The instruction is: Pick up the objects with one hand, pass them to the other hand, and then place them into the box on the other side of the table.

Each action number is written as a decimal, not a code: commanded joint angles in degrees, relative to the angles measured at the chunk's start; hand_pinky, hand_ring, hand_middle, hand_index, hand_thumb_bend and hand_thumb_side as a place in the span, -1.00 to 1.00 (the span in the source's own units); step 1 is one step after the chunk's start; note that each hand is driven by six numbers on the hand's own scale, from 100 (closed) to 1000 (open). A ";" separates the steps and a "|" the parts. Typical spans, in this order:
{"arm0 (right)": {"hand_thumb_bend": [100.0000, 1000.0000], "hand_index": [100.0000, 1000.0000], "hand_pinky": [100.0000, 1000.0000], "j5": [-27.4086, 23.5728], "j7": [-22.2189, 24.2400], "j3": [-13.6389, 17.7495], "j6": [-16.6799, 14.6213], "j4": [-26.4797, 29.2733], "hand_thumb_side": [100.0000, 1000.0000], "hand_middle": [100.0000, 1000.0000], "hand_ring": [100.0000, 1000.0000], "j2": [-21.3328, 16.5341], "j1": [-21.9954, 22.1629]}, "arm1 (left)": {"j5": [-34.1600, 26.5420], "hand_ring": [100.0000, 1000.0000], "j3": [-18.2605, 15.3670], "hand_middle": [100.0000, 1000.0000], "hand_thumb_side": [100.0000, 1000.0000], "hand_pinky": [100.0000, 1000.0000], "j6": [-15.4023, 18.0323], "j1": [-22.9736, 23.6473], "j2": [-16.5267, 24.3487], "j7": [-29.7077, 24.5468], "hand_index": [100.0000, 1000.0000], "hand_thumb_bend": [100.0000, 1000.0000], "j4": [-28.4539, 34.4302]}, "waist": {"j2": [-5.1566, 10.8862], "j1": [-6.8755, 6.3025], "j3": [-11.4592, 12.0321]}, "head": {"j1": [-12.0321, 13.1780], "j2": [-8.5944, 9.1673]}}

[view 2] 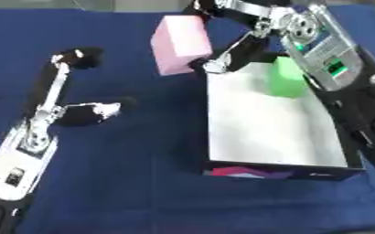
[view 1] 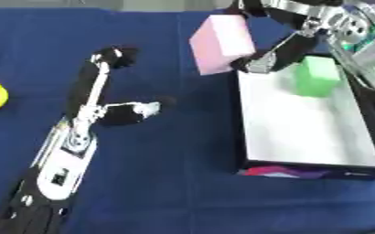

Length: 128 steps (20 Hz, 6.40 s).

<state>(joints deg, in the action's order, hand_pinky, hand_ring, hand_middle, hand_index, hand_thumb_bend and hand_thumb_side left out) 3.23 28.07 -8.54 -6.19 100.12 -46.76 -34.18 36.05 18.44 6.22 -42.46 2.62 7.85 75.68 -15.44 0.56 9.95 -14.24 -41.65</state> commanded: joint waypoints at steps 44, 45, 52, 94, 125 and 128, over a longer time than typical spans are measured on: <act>-0.29 0.80 0.78 20.36 -2.02 8.35 -12.29 -9.53 -0.22 0.66 0.93 -5.36 12.85 | -1.19 0.25 0.29 0.14 -0.14 0.39 0.96 1.34 2.45 0.42 0.54 0.51 0.84 | 3.03 -0.16 -1.98 | 0.66 0.40; -0.30 0.80 0.79 20.06 -2.38 8.46 -12.23 -9.34 -0.20 0.67 0.94 -5.36 12.87 | -1.18 0.25 0.28 0.14 -0.14 0.39 0.96 1.33 2.44 0.42 0.54 0.51 0.84 | 3.03 -0.17 -1.98 | 0.66 0.47; -0.33 0.80 0.79 16.99 -4.68 9.35 -10.78 -7.88 -0.28 0.67 0.96 -5.36 12.98 | -1.17 0.25 0.28 0.14 -0.14 0.39 0.85 1.24 2.51 0.37 0.54 0.51 0.87 | 3.14 -0.15 -1.90 | 0.78 0.84; -1.00 0.66 0.79 -27.53 -17.74 19.77 3.71 4.06 -0.51 0.51 0.95 -8.31 14.79 | 0.28 0.45 -8.09 0.31 -0.18 0.47 -17.62 -12.75 30.33 -34.53 0.58 0.68 -2.85 | 3.45 -1.88 0.36 | 5.66 0.21; -1.00 0.64 0.79 -25.01 -17.59 20.13 3.99 2.46 -0.46 0.49 0.94 -7.07 15.77 | 20.27 0.51 -10.77 0.32 -0.75 0.44 -12.79 -15.56 30.79 -44.22 0.45 0.70 -25.39 | 2.49 -1.88 -0.33 | 8.61 1.53; -1.00 0.64 0.79 -24.59 -17.35 19.99 4.03 2.45 -0.46 0.48 0.93 -6.86 15.61 | 21.55 0.49 -10.70 0.30 -0.78 0.41 -13.64 -15.68 29.51 -41.62 0.43 0.64 -27.21 | 2.28 -1.84 -0.47 | 8.60 1.66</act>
<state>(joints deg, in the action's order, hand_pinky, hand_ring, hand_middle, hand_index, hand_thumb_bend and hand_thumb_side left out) -21.80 10.56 10.99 -2.10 102.31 -52.22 -17.90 56.89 8.33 -7.12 -56.72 31.27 -34.90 48.63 -14.21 -1.04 9.51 -5.84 -40.62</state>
